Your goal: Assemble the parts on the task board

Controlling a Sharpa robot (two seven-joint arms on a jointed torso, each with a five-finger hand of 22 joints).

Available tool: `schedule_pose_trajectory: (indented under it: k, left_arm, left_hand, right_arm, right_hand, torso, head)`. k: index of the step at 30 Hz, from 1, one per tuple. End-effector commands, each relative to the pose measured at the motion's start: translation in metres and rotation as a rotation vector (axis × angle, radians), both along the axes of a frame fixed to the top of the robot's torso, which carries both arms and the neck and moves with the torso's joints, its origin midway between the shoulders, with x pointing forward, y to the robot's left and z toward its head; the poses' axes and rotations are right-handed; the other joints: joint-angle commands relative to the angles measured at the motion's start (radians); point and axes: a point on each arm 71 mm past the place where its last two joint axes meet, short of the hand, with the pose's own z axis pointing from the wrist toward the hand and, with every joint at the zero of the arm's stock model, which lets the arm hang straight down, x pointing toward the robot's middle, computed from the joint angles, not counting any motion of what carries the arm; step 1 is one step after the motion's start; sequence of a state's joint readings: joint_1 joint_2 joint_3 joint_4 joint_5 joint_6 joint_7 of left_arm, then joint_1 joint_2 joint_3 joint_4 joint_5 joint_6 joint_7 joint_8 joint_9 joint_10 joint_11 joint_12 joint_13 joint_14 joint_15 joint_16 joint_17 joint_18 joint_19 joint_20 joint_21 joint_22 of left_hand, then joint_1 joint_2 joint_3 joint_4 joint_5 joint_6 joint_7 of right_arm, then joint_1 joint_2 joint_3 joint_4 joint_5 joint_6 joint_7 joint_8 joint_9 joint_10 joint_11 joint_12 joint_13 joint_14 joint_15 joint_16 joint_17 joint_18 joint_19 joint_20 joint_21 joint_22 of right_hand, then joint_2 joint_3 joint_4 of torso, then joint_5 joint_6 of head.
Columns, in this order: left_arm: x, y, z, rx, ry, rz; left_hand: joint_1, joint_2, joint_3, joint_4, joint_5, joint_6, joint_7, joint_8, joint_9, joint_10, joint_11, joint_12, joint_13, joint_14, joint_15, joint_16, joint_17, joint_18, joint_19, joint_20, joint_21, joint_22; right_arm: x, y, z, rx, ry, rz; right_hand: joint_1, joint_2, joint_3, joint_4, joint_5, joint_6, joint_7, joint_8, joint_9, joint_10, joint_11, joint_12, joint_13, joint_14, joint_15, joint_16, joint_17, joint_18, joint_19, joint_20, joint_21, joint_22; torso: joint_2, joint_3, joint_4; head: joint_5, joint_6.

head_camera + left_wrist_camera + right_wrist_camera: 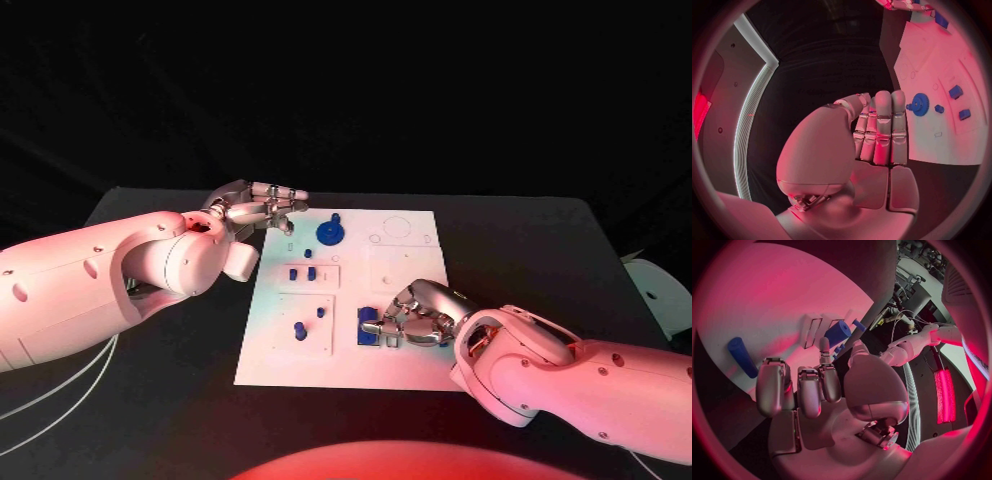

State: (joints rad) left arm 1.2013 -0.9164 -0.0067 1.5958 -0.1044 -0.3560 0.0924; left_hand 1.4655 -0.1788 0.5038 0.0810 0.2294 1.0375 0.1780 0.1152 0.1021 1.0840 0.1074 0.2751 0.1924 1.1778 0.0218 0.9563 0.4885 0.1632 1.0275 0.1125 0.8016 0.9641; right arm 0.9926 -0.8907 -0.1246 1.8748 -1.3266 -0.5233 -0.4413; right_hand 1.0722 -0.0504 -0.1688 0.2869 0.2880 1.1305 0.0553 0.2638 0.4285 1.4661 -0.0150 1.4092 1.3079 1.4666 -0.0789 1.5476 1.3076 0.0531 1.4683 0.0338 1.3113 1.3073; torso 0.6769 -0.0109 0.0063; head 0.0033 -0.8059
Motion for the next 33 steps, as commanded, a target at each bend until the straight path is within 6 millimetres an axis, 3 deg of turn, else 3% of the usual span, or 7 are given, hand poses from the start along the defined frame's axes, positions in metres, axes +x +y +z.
schedule_pose_trajectory:
  k: [1,9,33]
  left_arm:
    - [-0.0007,-0.0025,0.0011,-0.009,-0.001,-0.021]
    - [-0.0008,-0.0022,0.0011,-0.009,-0.001,-0.021]
    - [-0.0006,-0.0024,0.0009,-0.008,0.001,-0.021]
  left_hand:
    - [-0.001,0.007,-0.004,0.0,-0.001,-0.003,0.002,0.005,-0.001,-0.005,-0.001,0.005,0.001,-0.007,0.003,-0.004,-0.001,0.02,-0.005,0.0,-0.006,-0.001]
    - [-0.001,0.007,-0.004,0.0,-0.001,-0.003,0.002,0.005,-0.001,-0.005,-0.001,0.005,0.001,-0.007,0.003,-0.004,-0.001,0.02,-0.005,0.0,-0.006,-0.001]
    - [-0.002,0.01,-0.004,0.0,-0.001,-0.003,0.002,0.007,-0.002,-0.007,-0.001,0.01,0.002,-0.007,0.003,-0.003,-0.002,0.021,-0.006,0.001,-0.009,-0.003]
  right_arm:
    - [-0.003,0.0026,0.0044,-0.01,-0.049,0.042]
    - [-0.0065,0.0037,0.0057,-0.028,-0.054,0.068]
    - [0.0006,0.0,0.0011,-0.091,-0.054,0.062]
  right_hand:
    - [0.077,0.003,0.016,-0.016,0.044,-0.001,-0.008,0.01,0.01,0.013,-0.009,0.001,0.102,0.092,-0.004,0.0,0.206,-0.008,0.034,-0.004,0.013,0.205]
    - [0.178,0.006,0.029,-0.052,0.066,0.018,-0.022,0.035,0.032,0.029,-0.02,0.024,0.128,0.094,-0.013,0.004,0.217,-0.012,0.04,-0.011,0.033,0.209]
    - [0.215,0.024,0.033,-0.055,0.081,0.016,-0.029,0.049,0.048,0.034,-0.027,0.031,0.136,0.095,-0.019,0.006,0.221,-0.013,0.042,-0.017,0.04,0.211]
  torso:
    - [0.0,-0.0002,0.0002]
    - [0.0,-0.0006,0.0005]
    - [0.0,-0.0002,0.0012]
  head:
    - [0.0,0.0]
    - [0.001,-0.001]
    - [-0.001,-0.005]
